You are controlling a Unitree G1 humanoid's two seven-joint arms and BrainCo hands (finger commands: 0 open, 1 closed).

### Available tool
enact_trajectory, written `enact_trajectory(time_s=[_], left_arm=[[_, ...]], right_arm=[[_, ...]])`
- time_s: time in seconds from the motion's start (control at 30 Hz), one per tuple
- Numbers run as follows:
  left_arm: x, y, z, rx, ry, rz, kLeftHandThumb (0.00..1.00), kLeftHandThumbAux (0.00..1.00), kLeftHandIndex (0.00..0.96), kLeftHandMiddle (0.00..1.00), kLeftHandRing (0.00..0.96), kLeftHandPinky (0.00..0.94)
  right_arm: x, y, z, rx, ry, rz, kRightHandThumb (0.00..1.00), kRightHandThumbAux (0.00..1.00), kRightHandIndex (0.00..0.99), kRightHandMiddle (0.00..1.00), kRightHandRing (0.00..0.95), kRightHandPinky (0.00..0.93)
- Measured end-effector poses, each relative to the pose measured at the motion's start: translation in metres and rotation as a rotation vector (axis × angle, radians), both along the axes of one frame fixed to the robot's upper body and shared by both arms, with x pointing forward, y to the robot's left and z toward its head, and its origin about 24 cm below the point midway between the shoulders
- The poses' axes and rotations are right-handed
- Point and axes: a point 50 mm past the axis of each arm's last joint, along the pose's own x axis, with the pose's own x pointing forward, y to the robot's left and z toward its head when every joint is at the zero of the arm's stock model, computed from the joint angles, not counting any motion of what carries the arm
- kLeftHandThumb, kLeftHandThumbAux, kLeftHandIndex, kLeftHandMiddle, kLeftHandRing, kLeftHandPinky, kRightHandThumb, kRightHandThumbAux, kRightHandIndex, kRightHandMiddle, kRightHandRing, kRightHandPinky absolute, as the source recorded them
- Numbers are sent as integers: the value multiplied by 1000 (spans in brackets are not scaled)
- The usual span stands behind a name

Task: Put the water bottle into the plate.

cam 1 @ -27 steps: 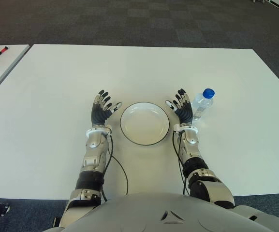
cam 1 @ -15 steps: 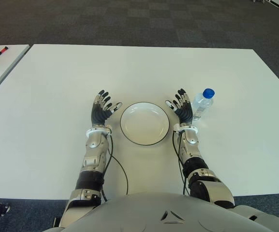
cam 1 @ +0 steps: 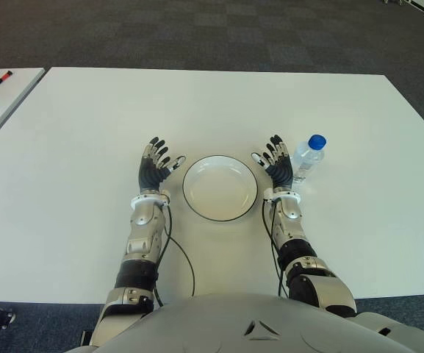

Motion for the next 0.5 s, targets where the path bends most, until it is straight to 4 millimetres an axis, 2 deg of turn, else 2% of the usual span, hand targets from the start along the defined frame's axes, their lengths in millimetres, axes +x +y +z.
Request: enact_trajectory(time_s=[0.5], left_arm=[[0,0,0,0,0,0,0,943,126,146,146,188]], right_arm=[[-1,0,6,-12,-32,-10,85,838,79,74,73,125]])
